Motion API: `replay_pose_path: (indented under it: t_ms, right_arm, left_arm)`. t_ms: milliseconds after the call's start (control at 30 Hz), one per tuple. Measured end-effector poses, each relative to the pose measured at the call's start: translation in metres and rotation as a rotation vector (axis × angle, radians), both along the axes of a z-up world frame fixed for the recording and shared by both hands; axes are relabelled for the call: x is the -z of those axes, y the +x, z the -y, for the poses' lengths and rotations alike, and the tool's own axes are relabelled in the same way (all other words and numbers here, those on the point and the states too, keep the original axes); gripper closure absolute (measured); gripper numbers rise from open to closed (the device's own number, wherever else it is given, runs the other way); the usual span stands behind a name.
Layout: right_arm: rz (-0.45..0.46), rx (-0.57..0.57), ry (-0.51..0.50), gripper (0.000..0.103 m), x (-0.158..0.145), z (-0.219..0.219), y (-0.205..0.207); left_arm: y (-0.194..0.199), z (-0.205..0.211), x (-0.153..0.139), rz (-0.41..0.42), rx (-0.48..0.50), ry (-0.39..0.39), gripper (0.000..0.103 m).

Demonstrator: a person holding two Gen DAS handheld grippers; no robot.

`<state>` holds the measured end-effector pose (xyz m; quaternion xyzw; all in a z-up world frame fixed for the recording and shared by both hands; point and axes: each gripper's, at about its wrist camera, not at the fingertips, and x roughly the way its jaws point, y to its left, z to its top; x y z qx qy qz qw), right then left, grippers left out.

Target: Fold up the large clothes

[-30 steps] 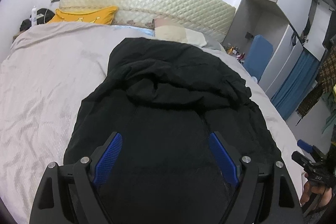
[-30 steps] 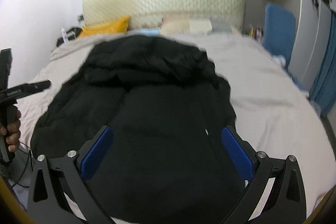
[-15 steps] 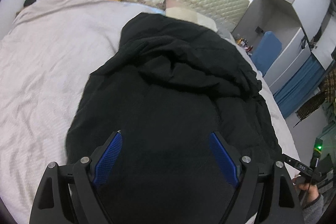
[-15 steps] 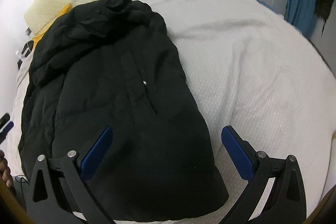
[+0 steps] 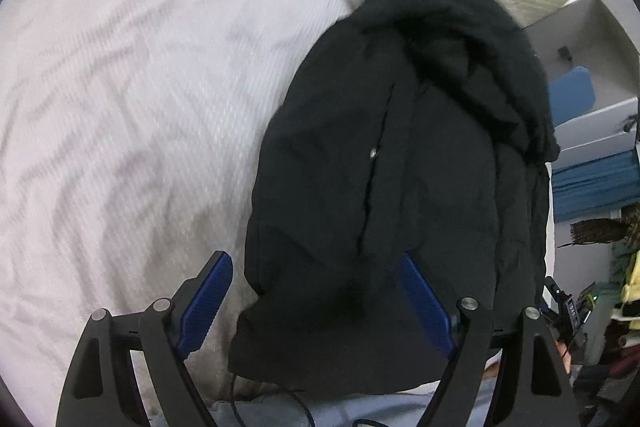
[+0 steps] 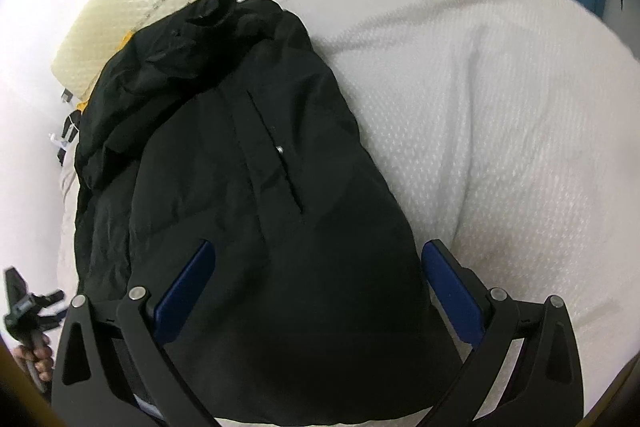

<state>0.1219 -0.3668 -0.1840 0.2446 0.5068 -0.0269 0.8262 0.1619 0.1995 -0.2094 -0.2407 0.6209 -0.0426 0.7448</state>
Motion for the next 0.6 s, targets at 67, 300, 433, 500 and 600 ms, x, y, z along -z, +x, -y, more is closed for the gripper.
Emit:
replay_pose_path:
  t_ms: [67,300,433,500,600]
  right_arm:
    - [-0.015,0.025,0.046,0.001,0.006,0.007,-0.001]
    - [-0.059,0.075,0.163,0.007,0.026,0.019,-0.007]
    - [-0.066,0.079,0.174,0.006,0.031,0.013,-0.004]
    - [-0.082,0.089,0.151,0.006,0.033,0.011,-0.005]
    - [-0.084,0.100,0.169,0.006,0.036,0.012,-0.004]
  left_arm:
    - [0.003,0.001,0.010,-0.041,-0.001,-0.018,0.018]
    - [0.010,0.001,0.043,-0.175,-0.045,-0.054,0.018]
    - [0.011,0.011,0.047,-0.170,-0.034,-0.066,0.018]
    - [0.010,0.018,0.051,-0.179,-0.029,-0.087,0.016]
    - [0.014,0.029,0.058,-0.178,-0.007,-0.131,0.015]
